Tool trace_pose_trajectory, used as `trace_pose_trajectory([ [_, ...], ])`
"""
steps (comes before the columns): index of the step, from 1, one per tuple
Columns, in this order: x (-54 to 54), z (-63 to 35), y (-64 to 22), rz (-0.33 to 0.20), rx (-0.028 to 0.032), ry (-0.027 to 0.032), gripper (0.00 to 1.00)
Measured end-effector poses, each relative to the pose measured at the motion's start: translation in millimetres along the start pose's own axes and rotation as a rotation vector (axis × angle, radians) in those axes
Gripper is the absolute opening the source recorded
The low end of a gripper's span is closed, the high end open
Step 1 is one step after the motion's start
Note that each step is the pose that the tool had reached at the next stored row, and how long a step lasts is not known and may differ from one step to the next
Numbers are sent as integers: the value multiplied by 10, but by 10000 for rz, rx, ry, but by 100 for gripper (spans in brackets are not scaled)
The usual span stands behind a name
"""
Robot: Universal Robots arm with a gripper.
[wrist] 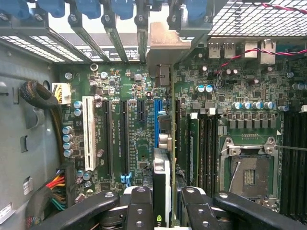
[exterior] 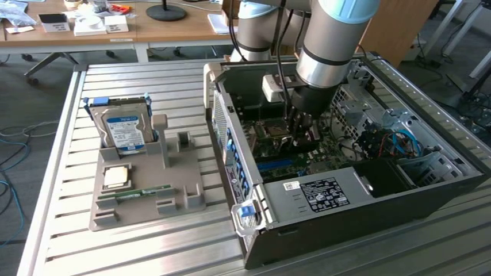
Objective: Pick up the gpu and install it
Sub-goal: 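Insert the gpu into the slot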
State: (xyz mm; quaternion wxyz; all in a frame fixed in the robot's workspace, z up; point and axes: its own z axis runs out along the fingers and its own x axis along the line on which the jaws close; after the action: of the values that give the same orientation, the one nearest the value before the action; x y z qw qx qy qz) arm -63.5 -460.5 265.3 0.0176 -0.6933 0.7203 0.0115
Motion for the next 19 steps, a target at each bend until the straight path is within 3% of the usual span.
trace_pose_trajectory([
  [19, 27, 1, 31, -1, 0, -2, 27],
])
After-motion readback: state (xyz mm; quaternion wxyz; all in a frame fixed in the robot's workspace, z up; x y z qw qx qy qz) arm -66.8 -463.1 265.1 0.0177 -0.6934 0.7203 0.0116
